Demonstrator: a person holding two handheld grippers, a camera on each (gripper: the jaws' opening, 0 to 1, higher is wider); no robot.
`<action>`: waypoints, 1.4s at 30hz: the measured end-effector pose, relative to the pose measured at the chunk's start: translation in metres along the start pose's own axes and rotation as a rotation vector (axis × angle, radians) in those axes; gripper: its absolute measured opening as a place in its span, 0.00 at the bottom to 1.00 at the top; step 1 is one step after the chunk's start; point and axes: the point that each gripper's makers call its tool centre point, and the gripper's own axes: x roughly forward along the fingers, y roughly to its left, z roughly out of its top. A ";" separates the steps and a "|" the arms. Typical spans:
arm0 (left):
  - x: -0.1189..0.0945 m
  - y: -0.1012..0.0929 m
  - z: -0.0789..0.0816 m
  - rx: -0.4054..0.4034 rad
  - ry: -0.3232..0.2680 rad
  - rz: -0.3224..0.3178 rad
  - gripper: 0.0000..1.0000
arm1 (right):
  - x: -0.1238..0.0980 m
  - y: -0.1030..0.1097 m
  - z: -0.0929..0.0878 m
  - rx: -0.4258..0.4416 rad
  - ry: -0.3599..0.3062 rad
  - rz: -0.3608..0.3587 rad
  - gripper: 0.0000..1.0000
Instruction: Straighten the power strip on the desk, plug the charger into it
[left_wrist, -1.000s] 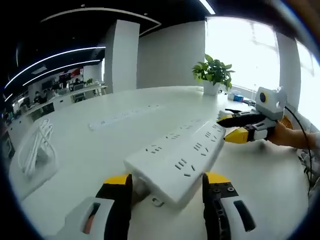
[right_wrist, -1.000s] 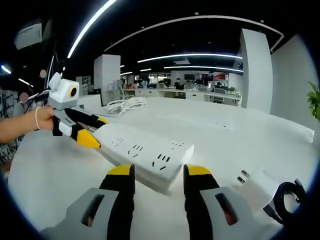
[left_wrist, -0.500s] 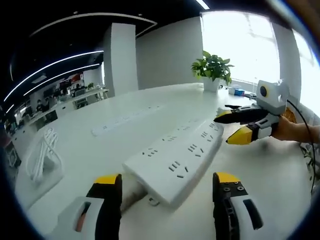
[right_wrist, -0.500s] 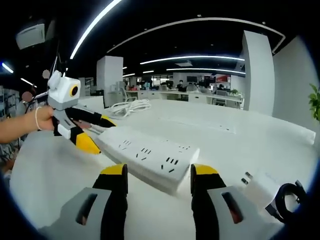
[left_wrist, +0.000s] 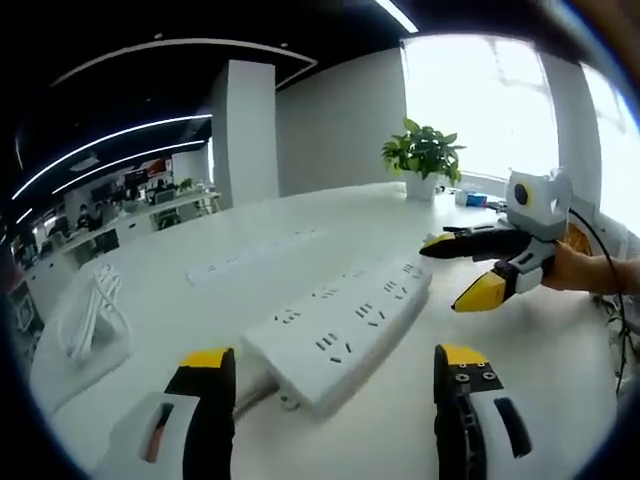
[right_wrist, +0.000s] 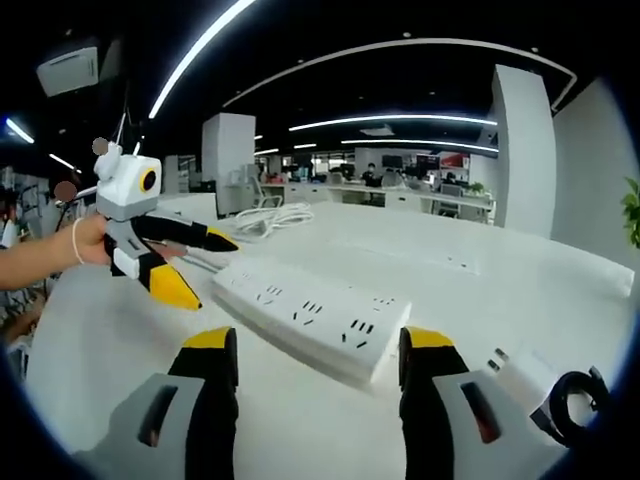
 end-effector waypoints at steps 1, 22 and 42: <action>0.000 -0.001 0.000 -0.002 -0.007 0.002 0.86 | -0.001 0.002 0.000 -0.003 0.002 0.006 0.68; -0.021 -0.028 0.016 0.050 -0.113 0.000 0.98 | -0.024 0.029 0.012 -0.057 -0.034 0.085 0.87; -0.034 -0.041 0.027 0.067 -0.177 -0.008 0.99 | -0.038 0.019 0.022 -0.065 -0.064 0.082 0.88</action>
